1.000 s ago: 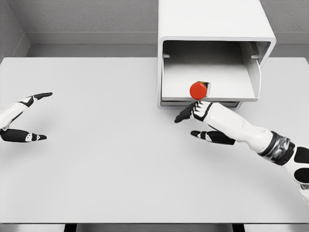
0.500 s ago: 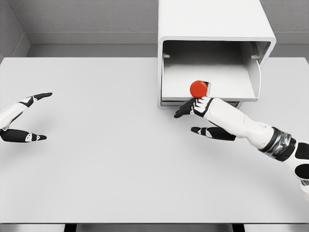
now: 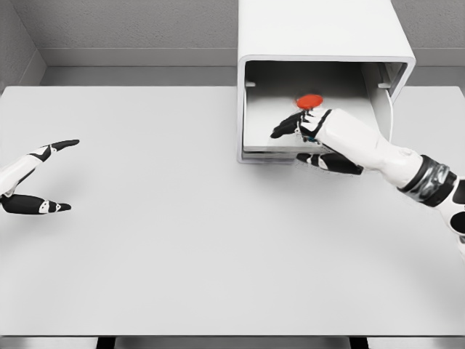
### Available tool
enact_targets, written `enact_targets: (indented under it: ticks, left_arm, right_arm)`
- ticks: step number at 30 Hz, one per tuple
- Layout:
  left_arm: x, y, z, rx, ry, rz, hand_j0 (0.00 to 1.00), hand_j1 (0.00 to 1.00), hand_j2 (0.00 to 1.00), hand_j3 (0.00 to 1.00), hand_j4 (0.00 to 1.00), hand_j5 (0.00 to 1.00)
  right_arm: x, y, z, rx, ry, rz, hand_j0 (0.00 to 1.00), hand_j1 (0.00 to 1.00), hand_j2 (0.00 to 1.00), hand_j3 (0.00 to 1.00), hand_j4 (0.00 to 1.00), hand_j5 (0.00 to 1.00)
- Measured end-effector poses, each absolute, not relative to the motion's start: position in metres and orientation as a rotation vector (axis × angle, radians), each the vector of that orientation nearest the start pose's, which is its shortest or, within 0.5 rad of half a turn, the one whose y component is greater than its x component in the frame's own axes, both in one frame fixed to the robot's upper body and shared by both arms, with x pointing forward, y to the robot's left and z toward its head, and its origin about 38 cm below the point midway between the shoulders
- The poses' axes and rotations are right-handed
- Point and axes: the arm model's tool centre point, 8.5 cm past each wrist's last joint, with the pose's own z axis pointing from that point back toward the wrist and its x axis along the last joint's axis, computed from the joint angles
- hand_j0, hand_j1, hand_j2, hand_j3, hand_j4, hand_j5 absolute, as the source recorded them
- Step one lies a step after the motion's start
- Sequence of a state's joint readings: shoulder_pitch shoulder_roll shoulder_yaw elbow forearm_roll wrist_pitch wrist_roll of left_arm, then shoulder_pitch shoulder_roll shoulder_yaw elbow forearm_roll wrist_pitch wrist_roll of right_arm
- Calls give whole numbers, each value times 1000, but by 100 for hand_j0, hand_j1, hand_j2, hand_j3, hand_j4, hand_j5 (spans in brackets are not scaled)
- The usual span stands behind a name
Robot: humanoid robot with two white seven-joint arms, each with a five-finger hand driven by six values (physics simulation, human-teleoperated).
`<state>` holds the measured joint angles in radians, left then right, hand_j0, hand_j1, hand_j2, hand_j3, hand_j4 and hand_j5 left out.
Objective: Slide open multi-storey tabletop storage cabinets and put open load switch and slide close multi-storey tabletop storage cabinets
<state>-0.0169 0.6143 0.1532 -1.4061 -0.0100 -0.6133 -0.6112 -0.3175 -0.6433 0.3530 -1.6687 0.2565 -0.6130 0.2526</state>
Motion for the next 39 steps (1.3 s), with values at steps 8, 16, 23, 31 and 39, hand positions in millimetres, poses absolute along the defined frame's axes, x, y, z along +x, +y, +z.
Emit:
enact_targets:
  ticks: [8,16,23,31,39]
  left_arm:
    - [345,423,147,225,-1667,-1164,100,100,100,100,100,100]
    - [345,423,147,225,-1667,-1164,100,100,100,100,100,100]
    - [345,423,146,225,-1667,-1163,100,100,100,100,100,100]
    - [345,423,147,225,-1669,-1163,100,100,100,100,100,100]
    - [344,423,146,225,-1667,-1163,100,100,100,100,100,100]
  right_arm:
    - [359,-249,211,-175,-2026,1605,73,73,73,73,73,73]
    - [355,-265,217,-205,-1999,1627,68,68,68,68,68,68]
    - [351,-284,223,-223,-1972,1618,57,57,57,57,57,57]
    - [345,-298,222,-196,-1939,1599,60,60,60,60,60,60]
    - [344,-302,222,-196,-1934,1587,63,63,63,63,63,63]
